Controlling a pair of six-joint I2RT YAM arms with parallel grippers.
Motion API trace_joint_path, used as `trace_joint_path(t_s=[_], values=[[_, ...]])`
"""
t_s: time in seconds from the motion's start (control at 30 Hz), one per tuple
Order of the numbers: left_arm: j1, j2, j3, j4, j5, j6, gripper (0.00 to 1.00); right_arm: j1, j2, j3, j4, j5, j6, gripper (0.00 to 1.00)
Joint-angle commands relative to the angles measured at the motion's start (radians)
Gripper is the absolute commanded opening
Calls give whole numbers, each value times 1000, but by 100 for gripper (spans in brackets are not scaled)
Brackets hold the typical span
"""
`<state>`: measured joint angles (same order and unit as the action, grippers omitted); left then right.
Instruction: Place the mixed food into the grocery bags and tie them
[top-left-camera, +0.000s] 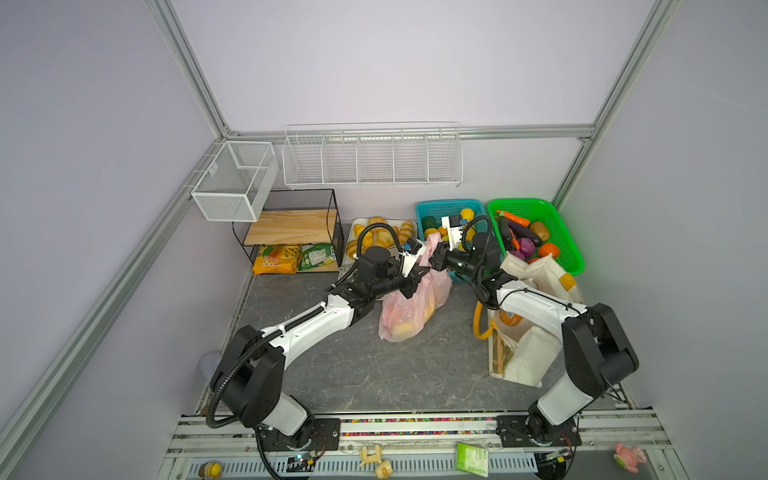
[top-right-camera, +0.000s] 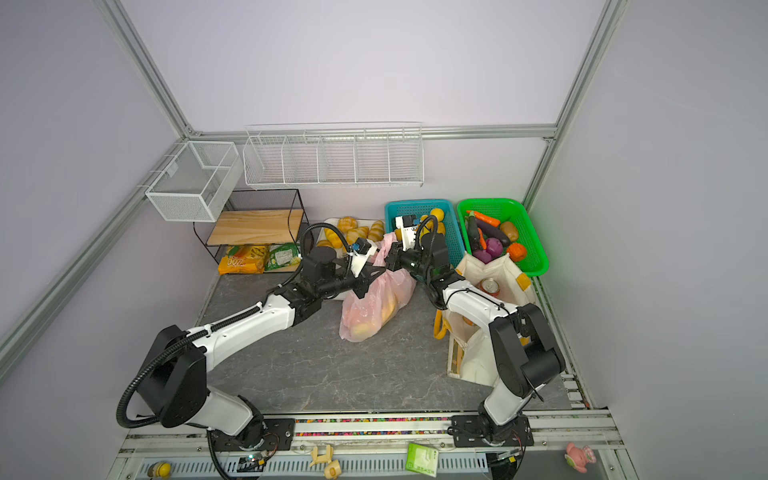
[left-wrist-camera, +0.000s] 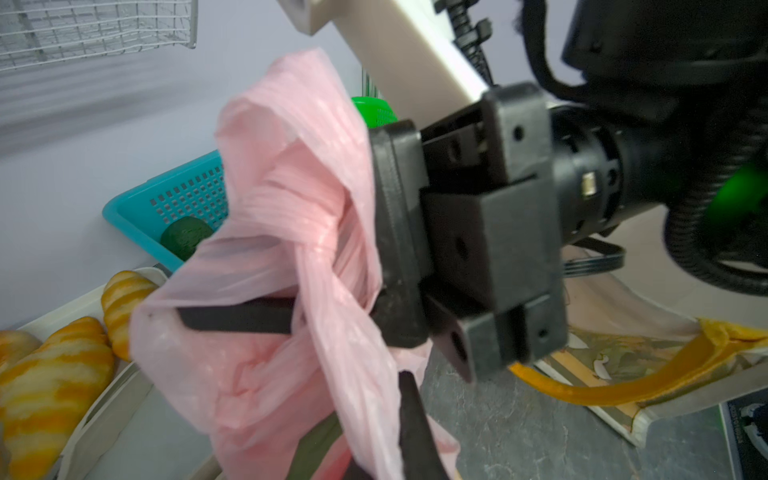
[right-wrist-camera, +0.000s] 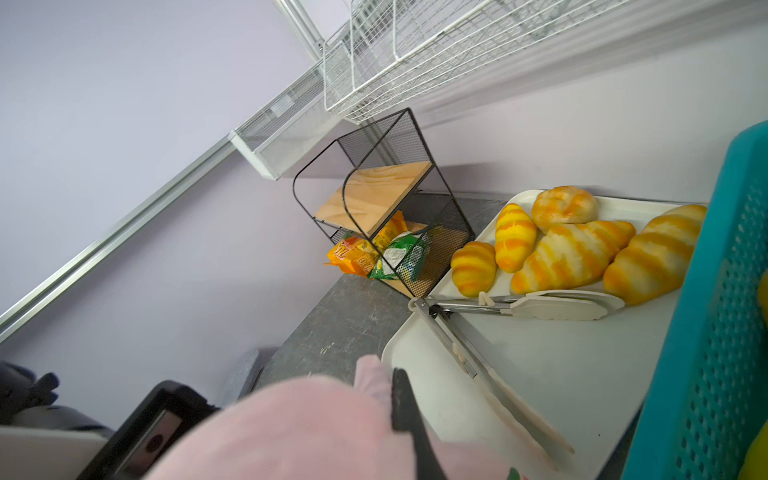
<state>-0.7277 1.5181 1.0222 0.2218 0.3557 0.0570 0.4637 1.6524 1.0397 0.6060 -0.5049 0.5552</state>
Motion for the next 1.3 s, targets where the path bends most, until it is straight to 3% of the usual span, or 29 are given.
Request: trace_joint_path(t_s=[0.0,0.2,0.47,0.67,0.77,0.93,1.0,1.17,1.27], values=[[-72,-14,-38,101,-43,-105,0,-19,-41,-35,147,-136,36,7],[-150,-15,-89,176,-95,-172,7,-23,-92,-109,173,-221,94,7],[-151,-71,-156,173,-83,-183,39,-23,-151,-224,223,-286,110,7],[-150,-215,-250,111,-55,-163,58,-24,-186,-233,130,-304,34,7],[-145,-285,-276,50,-76,-165,62,-25,-192,-230,107,-310,10,7],[-132,-399,-323,3,-149,-181,63,-25,-198,-224,95,-314,-2,7],[-118,-423,-336,1,-161,-192,58,-25,-198,-222,96,-310,4,7],[-106,-361,-330,5,-234,-180,27,-17,-195,-216,147,-309,54,7],[-108,-285,-292,34,-166,-155,14,-17,-196,-217,166,-296,84,7]])
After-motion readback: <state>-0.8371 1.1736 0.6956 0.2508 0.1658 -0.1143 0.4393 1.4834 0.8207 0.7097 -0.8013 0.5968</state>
